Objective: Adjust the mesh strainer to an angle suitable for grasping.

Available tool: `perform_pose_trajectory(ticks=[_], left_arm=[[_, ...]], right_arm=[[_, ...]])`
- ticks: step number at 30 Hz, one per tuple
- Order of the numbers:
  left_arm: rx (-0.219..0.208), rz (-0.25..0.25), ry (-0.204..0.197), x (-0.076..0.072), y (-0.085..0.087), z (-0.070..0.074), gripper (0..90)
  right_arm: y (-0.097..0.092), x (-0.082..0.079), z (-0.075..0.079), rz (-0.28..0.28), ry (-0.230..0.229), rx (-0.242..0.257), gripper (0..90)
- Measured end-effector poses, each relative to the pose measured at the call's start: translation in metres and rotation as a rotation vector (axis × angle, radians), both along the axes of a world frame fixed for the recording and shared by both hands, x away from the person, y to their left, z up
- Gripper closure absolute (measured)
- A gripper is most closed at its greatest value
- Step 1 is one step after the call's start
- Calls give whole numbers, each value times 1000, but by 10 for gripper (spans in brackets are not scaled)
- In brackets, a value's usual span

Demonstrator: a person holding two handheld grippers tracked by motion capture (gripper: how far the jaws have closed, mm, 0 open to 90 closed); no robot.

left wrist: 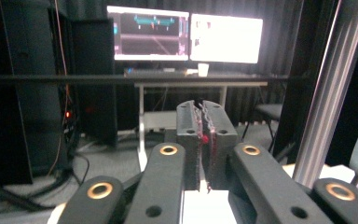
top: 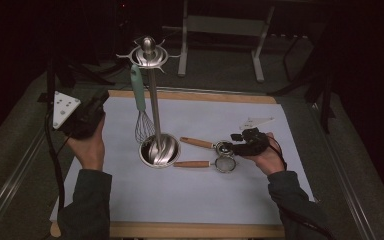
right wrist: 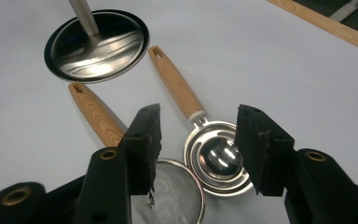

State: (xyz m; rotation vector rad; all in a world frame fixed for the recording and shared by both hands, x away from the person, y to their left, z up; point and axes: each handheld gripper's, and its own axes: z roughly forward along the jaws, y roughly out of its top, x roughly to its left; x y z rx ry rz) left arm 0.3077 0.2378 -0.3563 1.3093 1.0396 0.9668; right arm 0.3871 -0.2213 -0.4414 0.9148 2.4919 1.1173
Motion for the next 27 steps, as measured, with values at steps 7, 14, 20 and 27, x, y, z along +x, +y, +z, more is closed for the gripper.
perform_pose_trajectory(ticks=[7,14,20,27], left_arm=[[-4,14,56,-7,10,-38,805],[-19,20,151,-20,10,-102,779],[15,9,229,-27,4,-135,759],[12,-4,281,-34,-1,-164,749]], right_arm=[[8,-2,2,29,-19,2,519],[21,-2,-3,63,-5,-9,577],[38,-7,-17,123,9,-49,630],[55,-5,-34,159,46,-89,610]])
